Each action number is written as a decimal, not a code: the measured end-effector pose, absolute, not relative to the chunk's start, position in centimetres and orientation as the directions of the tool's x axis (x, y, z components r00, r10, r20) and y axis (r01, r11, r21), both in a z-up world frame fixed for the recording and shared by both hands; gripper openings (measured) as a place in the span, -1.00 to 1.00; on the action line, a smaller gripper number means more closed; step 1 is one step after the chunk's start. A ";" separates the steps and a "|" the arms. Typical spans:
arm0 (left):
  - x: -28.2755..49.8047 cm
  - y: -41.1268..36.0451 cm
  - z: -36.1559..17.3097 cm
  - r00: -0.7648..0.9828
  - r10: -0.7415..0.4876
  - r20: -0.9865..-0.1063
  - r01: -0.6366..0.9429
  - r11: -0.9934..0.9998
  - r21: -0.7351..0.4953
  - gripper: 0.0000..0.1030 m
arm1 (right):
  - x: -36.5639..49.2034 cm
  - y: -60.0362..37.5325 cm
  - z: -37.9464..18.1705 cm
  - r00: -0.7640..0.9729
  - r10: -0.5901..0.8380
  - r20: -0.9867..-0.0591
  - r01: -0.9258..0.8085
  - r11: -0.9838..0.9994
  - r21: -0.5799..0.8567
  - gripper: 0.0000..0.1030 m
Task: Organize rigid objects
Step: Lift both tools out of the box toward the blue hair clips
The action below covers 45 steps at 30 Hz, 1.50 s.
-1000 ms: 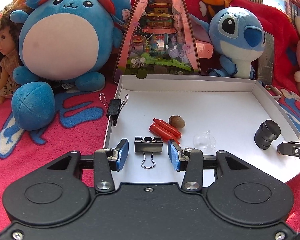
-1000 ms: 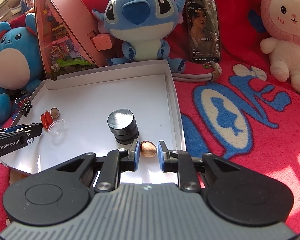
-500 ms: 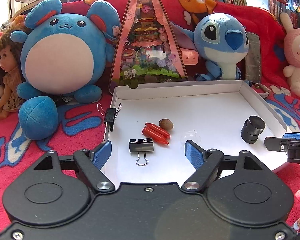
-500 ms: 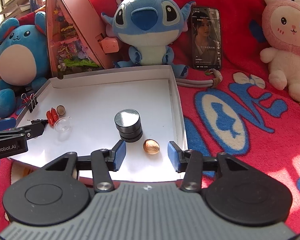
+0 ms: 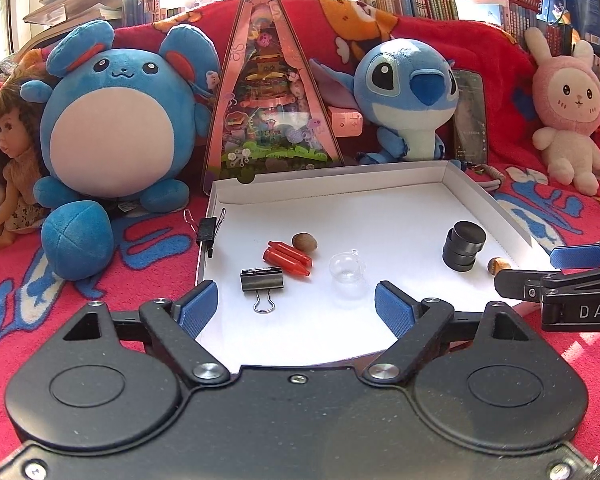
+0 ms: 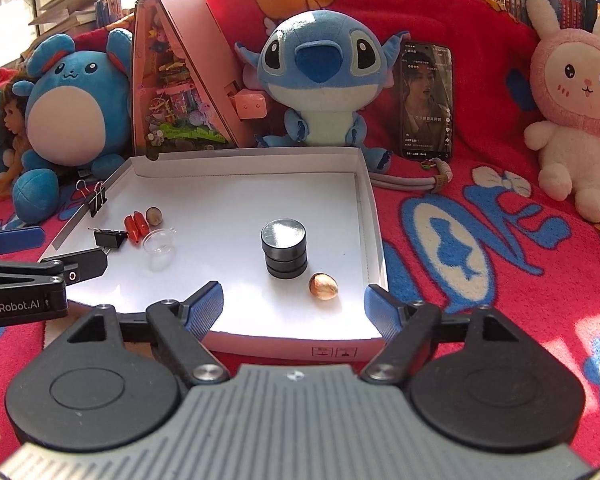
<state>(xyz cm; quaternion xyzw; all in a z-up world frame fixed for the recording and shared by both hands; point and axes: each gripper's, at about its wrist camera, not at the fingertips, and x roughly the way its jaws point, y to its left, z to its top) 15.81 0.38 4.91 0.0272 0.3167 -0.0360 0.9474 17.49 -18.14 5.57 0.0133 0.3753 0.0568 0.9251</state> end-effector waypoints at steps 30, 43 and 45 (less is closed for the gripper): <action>7.7 1.2 4.5 0.784 -0.161 -0.600 0.157 0.986 -0.060 0.68 | 9.4 -19.3 4.9 0.768 0.150 -0.623 -0.105 0.989 0.109 1.00; 6.0 1.9 3.2 0.768 -0.164 -0.619 0.147 0.986 -0.078 0.68 | 6.6 -20.0 3.8 0.790 0.115 -0.603 -0.088 0.993 0.075 1.00; 5.5 1.9 3.1 0.770 -0.165 -0.617 0.149 0.986 -0.078 0.69 | 6.1 -19.9 3.6 0.791 0.118 -0.600 -0.096 0.993 0.070 1.00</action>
